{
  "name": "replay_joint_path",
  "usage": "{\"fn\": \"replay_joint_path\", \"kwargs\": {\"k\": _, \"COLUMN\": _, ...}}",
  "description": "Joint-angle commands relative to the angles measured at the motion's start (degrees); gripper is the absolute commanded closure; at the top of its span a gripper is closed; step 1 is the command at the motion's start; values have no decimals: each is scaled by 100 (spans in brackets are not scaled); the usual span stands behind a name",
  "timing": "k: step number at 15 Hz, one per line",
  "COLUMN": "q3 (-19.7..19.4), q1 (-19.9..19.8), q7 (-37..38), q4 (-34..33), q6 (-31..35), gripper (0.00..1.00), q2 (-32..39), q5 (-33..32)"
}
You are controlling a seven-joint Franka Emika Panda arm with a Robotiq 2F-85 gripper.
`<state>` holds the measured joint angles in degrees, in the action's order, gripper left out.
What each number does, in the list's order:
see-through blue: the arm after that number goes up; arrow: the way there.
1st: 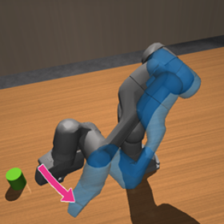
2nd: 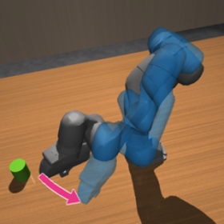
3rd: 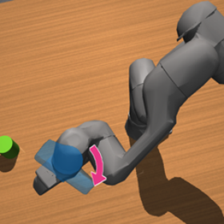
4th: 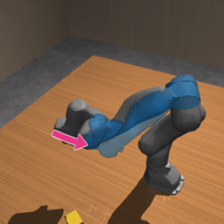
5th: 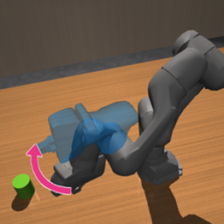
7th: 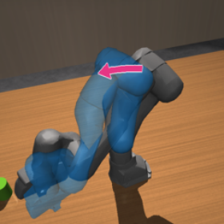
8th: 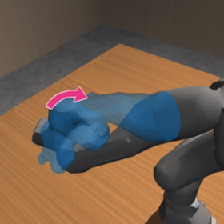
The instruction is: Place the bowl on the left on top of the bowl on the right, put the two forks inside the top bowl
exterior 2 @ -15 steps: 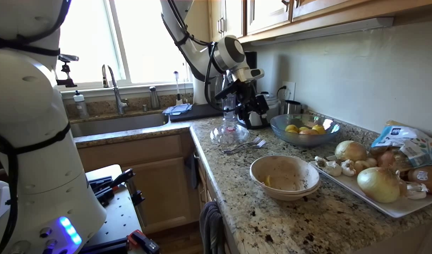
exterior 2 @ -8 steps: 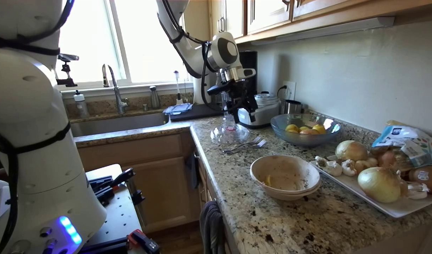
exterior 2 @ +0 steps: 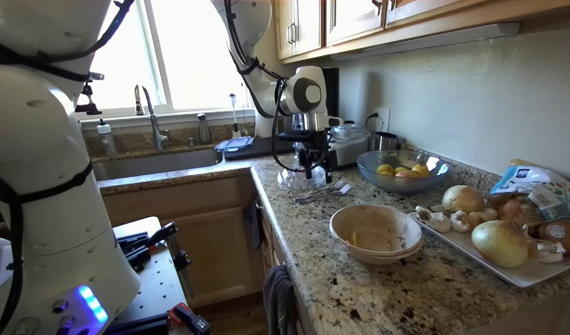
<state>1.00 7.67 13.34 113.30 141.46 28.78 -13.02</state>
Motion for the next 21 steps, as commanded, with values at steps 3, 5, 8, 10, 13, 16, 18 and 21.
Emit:
{"fn": "replay_joint_path", "kwargs": {"k": 3, "q3": 85, "q1": -189, "q7": -598, "q4": -410, "q6": 45, "gripper": 8, "q2": 532, "q5": 622}}
{"fn": "replay_joint_path", "kwargs": {"k": 5, "q3": 64, "q1": -175, "q7": -626, "q4": -521, "q6": 51, "gripper": 3, "q2": 663, "q5": 730}}
{"fn": "replay_joint_path", "kwargs": {"k": 8, "q3": -18, "q1": -106, "q7": -503, "q4": -640, "q6": 94, "gripper": 0, "q2": 812, "q5": 750}}
{"fn": "replay_joint_path", "kwargs": {"k": 10, "q3": -69, "q1": -74, "q7": -443, "q4": -716, "q6": 96, "gripper": 0, "q2": 902, "q5": 719}}
{"fn": "replay_joint_path", "kwargs": {"k": 13, "q3": -159, "q1": -19, "q7": -362, "q4": -788, "q6": 118, "gripper": 6, "q2": 994, "q5": 650}}
{"fn": "replay_joint_path", "kwargs": {"k": 16, "q3": -200, "q1": -6, "q7": -332, "q4": -843, "q6": 120, "gripper": 10, "q2": 1048, "q5": 644}}
{"fn": "replay_joint_path", "kwargs": {"k": 18, "q3": -207, "q1": -3, "q7": -323, "q4": -876, "q6": 134, "gripper": 12, "q2": 1080, "q5": 652}}
{"fn": "replay_joint_path", "kwargs": {"k": 21, "q3": -219, "q1": 10, "q7": -294, "q4": -898, "q6": 148, "gripper": 15, "q2": 1132, "q5": 660}}
